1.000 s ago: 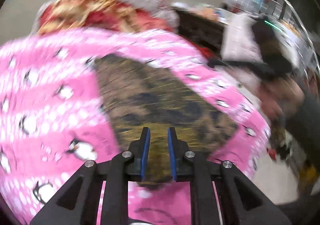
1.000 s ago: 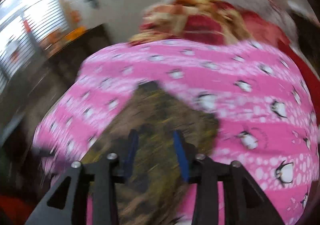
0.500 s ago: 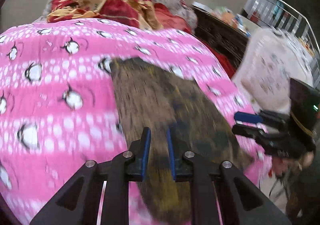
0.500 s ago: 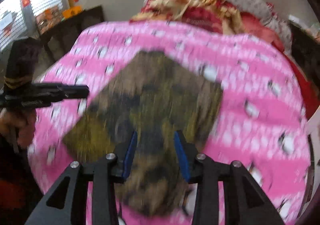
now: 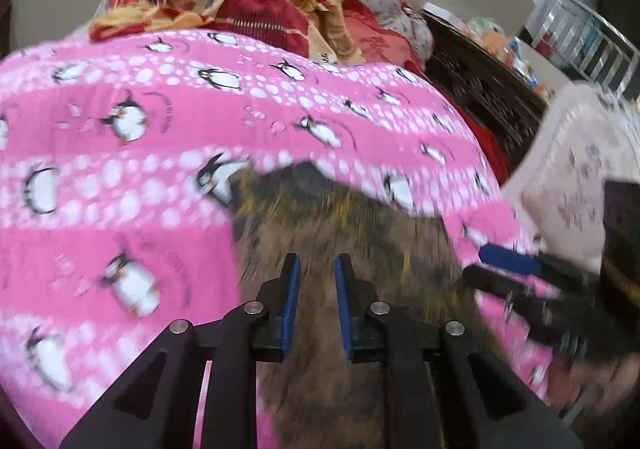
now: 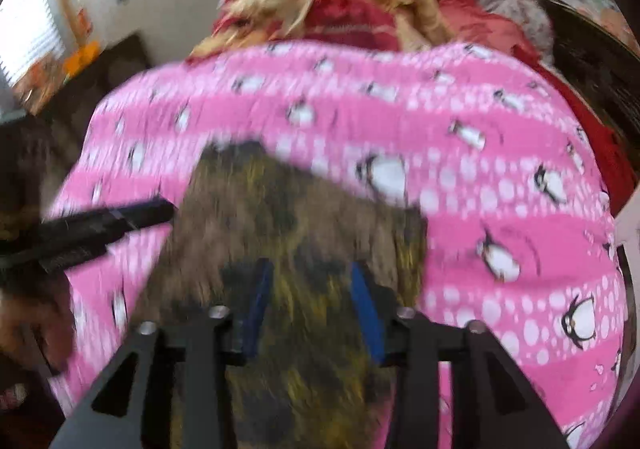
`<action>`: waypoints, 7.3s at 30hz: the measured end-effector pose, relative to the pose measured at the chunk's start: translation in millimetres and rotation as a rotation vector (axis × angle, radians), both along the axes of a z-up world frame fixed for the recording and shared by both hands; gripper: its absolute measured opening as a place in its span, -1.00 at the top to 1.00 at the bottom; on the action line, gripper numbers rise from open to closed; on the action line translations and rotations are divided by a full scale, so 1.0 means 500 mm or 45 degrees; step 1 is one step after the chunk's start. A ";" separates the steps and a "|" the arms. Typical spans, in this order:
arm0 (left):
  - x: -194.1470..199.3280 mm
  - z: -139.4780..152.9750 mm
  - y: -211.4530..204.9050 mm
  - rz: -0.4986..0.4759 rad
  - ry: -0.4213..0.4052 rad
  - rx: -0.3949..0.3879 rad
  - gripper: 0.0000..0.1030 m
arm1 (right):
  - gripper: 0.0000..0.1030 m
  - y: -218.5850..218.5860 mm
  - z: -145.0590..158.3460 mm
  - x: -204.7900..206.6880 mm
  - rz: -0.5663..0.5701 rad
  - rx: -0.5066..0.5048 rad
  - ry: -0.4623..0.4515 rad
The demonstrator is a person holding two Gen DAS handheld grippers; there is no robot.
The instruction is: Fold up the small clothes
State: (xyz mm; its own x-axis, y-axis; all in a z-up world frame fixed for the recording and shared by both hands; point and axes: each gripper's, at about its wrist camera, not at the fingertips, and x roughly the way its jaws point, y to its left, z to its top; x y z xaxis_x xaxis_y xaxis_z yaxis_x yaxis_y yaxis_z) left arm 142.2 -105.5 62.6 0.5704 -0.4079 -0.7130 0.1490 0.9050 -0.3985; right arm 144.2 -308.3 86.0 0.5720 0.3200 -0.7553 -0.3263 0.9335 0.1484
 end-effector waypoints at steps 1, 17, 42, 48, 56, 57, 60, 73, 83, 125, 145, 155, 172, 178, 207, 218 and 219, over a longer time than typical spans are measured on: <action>0.012 -0.004 -0.010 0.019 0.011 -0.011 1.00 | -0.31 0.012 -0.002 0.021 -0.084 -0.015 -0.006; -0.011 -0.011 0.014 -0.032 -0.017 0.059 0.37 | -0.45 -0.058 -0.108 0.046 -0.266 0.241 0.058; -0.127 -0.126 0.071 -0.198 0.149 -0.418 -0.11 | -0.58 -0.167 -0.199 0.040 0.237 0.744 0.153; -0.133 -0.121 0.054 -0.182 0.099 -0.352 -0.10 | 0.20 -0.188 -0.219 0.049 0.211 0.828 0.155; -0.137 -0.130 0.067 -0.059 0.076 -0.295 0.97 | 0.41 -0.178 -0.228 0.056 0.145 0.769 0.192; -0.142 -0.118 0.056 -0.064 0.048 -0.238 1.00 | 0.47 -0.172 -0.223 0.055 0.138 0.742 0.194; -0.155 -0.085 0.054 -0.076 -0.010 -0.185 1.00 | 0.55 -0.146 -0.197 0.047 0.126 0.653 0.176; -0.190 -0.035 0.320 0.091 -0.089 -0.030 1.00 | 0.58 0.121 -0.163 0.074 0.335 0.684 0.181; -0.151 -0.095 0.340 0.073 -0.006 0.028 0.76 | 0.35 0.139 -0.178 0.071 0.202 0.626 0.207; -0.358 -0.091 0.217 -0.017 -0.245 0.146 0.13 | 0.47 0.263 -0.148 -0.266 0.283 -0.007 -0.248; -0.343 -0.090 0.233 -0.060 -0.225 -0.054 -0.39 | 0.46 0.264 -0.145 -0.263 0.276 -0.021 -0.223; -0.394 0.048 0.211 0.166 -0.275 0.112 -0.55 | -0.25 0.230 -0.063 -0.339 0.023 -0.152 -0.134; -0.422 0.091 0.105 0.235 0.013 0.441 -0.56 | -0.58 0.155 -0.018 -0.395 -0.118 -0.028 -0.076; -0.451 0.113 0.103 0.237 -0.015 0.430 -0.56 | -0.58 0.158 0.001 -0.428 -0.114 -0.028 -0.116; -0.657 0.240 0.084 0.299 -0.262 0.407 -0.56 | -0.62 0.137 0.135 -0.657 -0.257 -0.023 -0.355; -0.677 0.218 0.083 0.344 -0.278 0.431 -0.56 | -0.62 0.137 0.127 -0.675 -0.287 -0.002 -0.366; -0.680 0.216 0.082 0.339 -0.279 0.432 -0.56 | -0.62 0.141 0.126 -0.677 -0.284 -0.002 -0.367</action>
State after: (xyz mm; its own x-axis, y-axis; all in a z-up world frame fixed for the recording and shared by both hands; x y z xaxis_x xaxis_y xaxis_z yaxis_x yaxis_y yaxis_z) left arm -197.7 -64.6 170.6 0.7750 0.0074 -0.6319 -0.0582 0.9965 -0.0597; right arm -194.4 -237.6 149.0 0.8173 0.1621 -0.5530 -0.1427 0.9867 0.0784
